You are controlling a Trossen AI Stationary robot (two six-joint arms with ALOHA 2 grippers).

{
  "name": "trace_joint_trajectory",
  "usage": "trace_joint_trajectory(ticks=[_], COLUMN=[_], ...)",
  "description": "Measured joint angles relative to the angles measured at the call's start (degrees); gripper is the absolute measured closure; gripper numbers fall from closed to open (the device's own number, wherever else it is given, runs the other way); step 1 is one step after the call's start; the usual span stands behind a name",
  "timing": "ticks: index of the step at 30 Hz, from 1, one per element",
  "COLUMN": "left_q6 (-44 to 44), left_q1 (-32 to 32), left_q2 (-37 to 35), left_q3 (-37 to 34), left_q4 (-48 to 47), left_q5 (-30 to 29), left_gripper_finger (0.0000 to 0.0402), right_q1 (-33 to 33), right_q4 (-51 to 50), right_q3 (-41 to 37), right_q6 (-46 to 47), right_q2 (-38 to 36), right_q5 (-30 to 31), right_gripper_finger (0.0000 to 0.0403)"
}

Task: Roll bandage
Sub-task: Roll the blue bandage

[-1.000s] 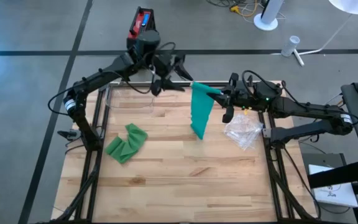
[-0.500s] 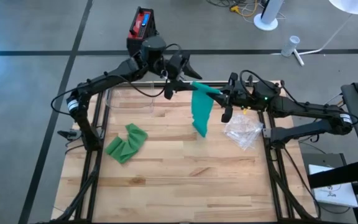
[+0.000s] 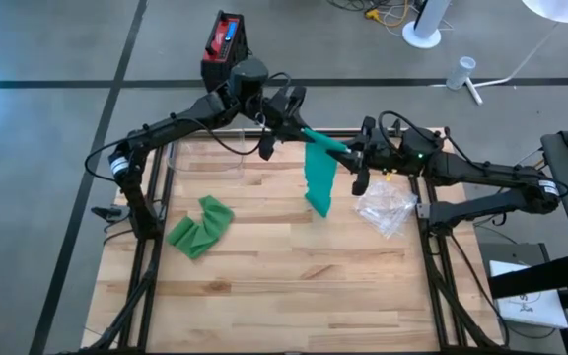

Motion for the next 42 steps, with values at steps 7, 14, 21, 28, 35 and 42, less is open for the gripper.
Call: trace_joint_trajectory(ticks=[7, 14, 21, 28, 35, 42], left_q6=[5.5, 12.0, 25.0, 31.8, 31.5, 20.3], left_q1=[0.6, 0.8, 0.8, 1.2, 2.6, 3.9], left_q2=[-0.2, -0.2, -0.2, -0.2, -0.2, -0.4], left_q3=[0.0, 0.0, 0.0, 0.0, 0.0, 0.0], left_q4=[0.6, 0.3, -3.8, -4.7, -4.8, -3.8], left_q5=[2.9, 3.0, 0.9, -1.0, -1.0, 0.7], left_gripper_finger=[0.0390, 0.0386, 0.0388, 0.0388, 0.0388, 0.0388], right_q1=[-0.2, -1.8, -4.0, -4.6, -4.6, -4.6], right_q4=[2.5, 4.1, 6.4, 8.7, 8.2, 3.7], right_q3=[0.1, 0.2, 0.1, 0.1, 0.1, 0.0], right_q6=[10.2, 17.9, 28.2, 35.9, 37.1, 16.3], right_q2=[-1.6, -2.2, 2.4, 5.3, 5.8, 3.9], right_q5=[-0.5, 5.0, 2.3, -2.1, -2.9, -3.9], right_gripper_finger=[0.0221, 0.0120, 0.0091, 0.0108, 0.0137, 0.0173])
